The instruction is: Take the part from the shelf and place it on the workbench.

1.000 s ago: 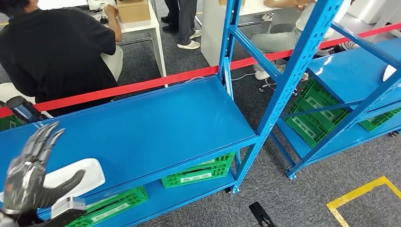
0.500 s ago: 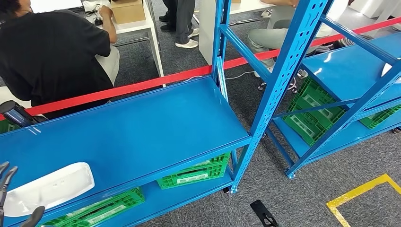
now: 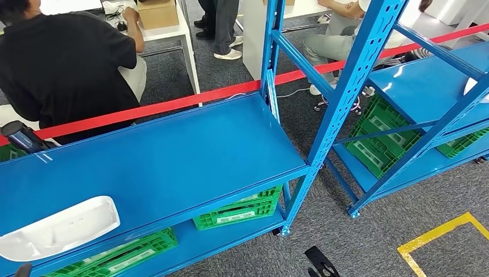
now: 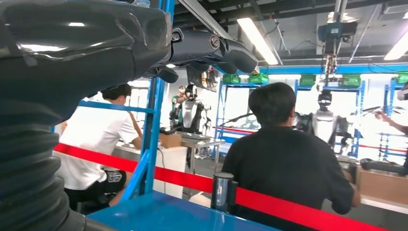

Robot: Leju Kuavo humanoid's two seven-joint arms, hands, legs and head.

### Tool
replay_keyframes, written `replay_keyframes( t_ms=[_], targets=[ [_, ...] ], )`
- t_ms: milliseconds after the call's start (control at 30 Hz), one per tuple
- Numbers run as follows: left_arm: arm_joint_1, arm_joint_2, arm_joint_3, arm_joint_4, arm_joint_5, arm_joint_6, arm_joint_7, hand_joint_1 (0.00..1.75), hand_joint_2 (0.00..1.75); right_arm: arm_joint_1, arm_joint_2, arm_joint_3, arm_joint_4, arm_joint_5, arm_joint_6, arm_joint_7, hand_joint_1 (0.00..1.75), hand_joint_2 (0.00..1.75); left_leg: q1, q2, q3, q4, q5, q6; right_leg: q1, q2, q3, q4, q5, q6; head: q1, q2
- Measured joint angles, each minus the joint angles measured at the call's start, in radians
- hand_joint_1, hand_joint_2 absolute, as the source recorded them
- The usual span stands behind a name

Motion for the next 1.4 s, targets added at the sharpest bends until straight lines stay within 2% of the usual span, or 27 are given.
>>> replay_keyframes(
  t_ms=[200, 433, 767, 1200, 1400],
  targets=[
    [0.007, 0.003, -0.004, -0.002, 0.058, -0.027, -0.015, 0.00, 1.75, -0.006, 0.000, 0.000, -0.002, 0.023, 0.000, 0.002, 0.00, 0.00, -0.001, 0.000, 0.000, 0.000, 0.000, 0.001, 0.000, -0.001, 0.000, 0.000, 0.000, 0.000, 0.000, 0.000],
    [0.043, 0.011, -0.004, -0.037, 0.057, -0.087, 0.019, 0.00, 1.75, -0.004, -0.004, -0.002, -0.015, 0.029, 0.000, 0.023, 0.00, 0.00, 0.000, 0.000, -0.001, 0.000, -0.001, 0.002, 0.000, -0.001, -0.002, 0.000, 0.000, 0.000, 0.000, 0.000],
    [0.079, 0.013, -0.032, -0.051, 0.045, -0.097, 0.034, 0.00, 1.75, -0.002, -0.008, -0.014, -0.034, 0.045, 0.000, 0.033, 0.00, 0.00, -0.001, 0.000, -0.002, 0.000, -0.001, 0.002, 0.000, -0.001, -0.002, 0.000, 0.000, 0.000, 0.000, 0.000],
    [0.074, 0.002, -0.116, -0.049, 0.062, -0.174, 0.082, 0.00, 1.75, -0.005, 0.003, -0.037, -0.035, 0.089, 0.000, 0.050, 0.00, 0.00, -0.001, 0.000, -0.001, 0.000, -0.001, 0.002, 0.000, -0.001, -0.003, 0.000, 0.000, 0.000, 0.000, 0.000],
    [0.042, -0.005, -0.144, -0.028, 0.091, -0.211, 0.077, 0.00, 1.75, -0.005, 0.013, -0.053, -0.031, 0.103, 0.000, 0.063, 0.00, 0.00, -0.001, 0.000, -0.001, 0.000, -0.001, 0.002, 0.000, -0.001, -0.003, 0.000, 0.000, 0.000, 0.000, 0.000]
  ],
)
